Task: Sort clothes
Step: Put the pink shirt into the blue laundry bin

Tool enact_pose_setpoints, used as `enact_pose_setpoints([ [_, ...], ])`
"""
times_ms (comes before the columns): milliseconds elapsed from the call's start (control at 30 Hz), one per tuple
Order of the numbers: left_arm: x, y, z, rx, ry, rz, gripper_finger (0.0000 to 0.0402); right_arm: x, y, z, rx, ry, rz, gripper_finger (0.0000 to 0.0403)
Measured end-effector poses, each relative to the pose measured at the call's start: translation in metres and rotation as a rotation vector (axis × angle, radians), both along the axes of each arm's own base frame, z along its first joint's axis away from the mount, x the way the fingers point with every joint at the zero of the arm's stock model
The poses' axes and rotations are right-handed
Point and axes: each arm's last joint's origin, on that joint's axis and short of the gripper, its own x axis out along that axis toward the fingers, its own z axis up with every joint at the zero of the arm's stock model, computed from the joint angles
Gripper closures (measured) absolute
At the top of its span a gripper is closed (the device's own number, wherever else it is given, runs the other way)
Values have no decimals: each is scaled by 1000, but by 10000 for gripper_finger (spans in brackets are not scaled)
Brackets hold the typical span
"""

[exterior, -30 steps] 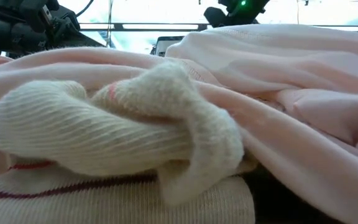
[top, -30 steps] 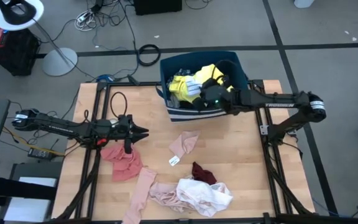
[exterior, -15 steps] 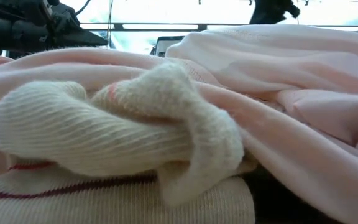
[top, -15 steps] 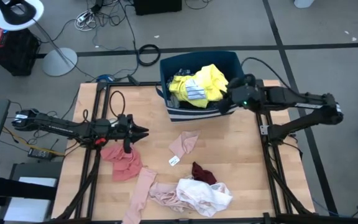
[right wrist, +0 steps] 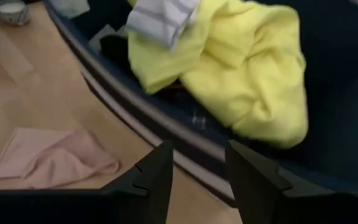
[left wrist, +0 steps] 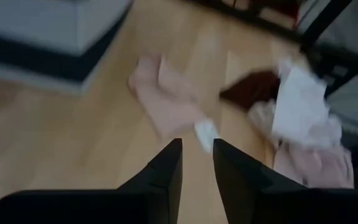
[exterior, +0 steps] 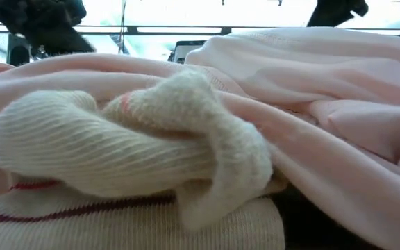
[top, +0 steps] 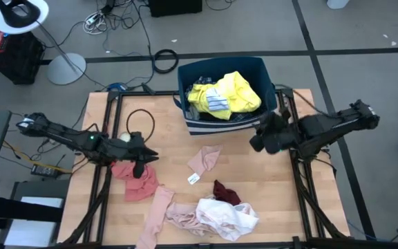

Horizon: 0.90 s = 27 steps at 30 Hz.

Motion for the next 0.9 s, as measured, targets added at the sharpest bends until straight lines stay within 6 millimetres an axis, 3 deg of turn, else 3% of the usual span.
enact_pose_setpoints([
  [200, -16, -3, -6, -155, 242, 70, 311, -4, 17, -47, 26, -25, -28, 258],
  [433, -14, -5, -20, -291, 242, 88, 306, -6, 27, -90, 86, -90, -46, 259],
  [733, -17, -2, -26, -291, 277, 140, 244, -3, 37, -97, 126, -154, -2, 257],
  [900, -21, -2, -28, -322, 347, 142, 234, -4, 37, -97, 120, -156, 3, 257],
])
